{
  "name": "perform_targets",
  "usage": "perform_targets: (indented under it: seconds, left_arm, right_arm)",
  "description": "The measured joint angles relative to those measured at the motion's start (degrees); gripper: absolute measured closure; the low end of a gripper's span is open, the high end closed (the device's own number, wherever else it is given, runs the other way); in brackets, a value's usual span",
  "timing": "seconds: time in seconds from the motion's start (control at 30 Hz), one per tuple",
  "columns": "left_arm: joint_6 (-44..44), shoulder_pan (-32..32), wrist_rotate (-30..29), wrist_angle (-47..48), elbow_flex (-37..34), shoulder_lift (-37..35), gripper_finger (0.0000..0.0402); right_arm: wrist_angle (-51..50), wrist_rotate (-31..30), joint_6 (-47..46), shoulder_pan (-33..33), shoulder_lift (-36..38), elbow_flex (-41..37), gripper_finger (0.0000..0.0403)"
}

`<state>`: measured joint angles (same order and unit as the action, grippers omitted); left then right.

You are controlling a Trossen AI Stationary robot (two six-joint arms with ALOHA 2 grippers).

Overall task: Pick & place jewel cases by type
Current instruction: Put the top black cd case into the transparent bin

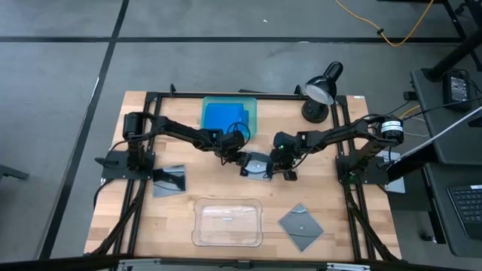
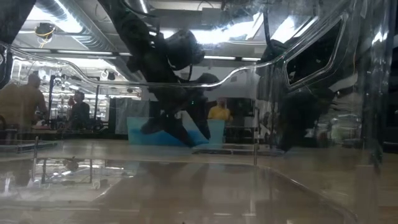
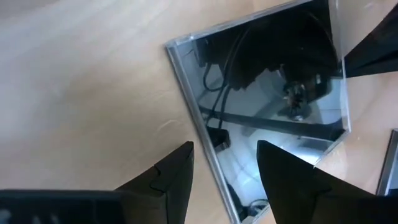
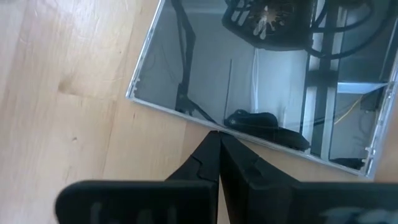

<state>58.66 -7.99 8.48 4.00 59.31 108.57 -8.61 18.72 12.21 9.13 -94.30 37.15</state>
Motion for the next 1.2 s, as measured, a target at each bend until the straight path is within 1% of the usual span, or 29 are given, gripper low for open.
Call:
perform_targets:
  seconds: [0.17,0.23,0.43,0.63,0.77,0.9,1.03,1.2]
  left_arm:
    - [1.9,-0.1,3.1,-3.5,0.0,1.9,0.0235]
    - [2.7,-0.2,3.2,-4.3,-0.1,2.0,0.0236]
    - [1.3,-0.5,2.8,-5.4,-0.3,1.1,0.0235]
    - [1.5,-0.7,1.4,-5.6,-0.3,-2.6,0.0240]
    - [1.5,-0.7,-0.6,-7.1,-0.1,-6.4,0.0242]
    - [1.6,-0.4,0.1,-8.9,0.3,-9.9,0.0243]
    - [1.2,0.0,-0.8,-7.9,0.2,-11.3,0.0243]
    - [0.8,0.7,-0.4,-4.9,0.1,-10.1,0.0243]
  right_arm:
    - [0.3,0.0,0.0,0.0,0.0,0.0,0.0393]
    - [0.3,0.0,0.0,0.0,0.0,-0.1,0.0393]
    - [0.4,0.0,0.1,0.0,0.0,-0.1,0.0393]
    - [0.6,-0.1,0.2,0.0,0.0,-0.1,0.0393]
    - [0.8,-0.2,0.4,0.0,0.0,-0.1,0.0393]
    - [1.6,-0.3,0.5,0.0,0.0,-0.1,0.0393]
    - [2.1,-0.6,1.4,0.0,0.0,-0.1,0.0393]
    - [2.3,-0.7,1.5,0.0,-0.1,-0.1,0.0393]
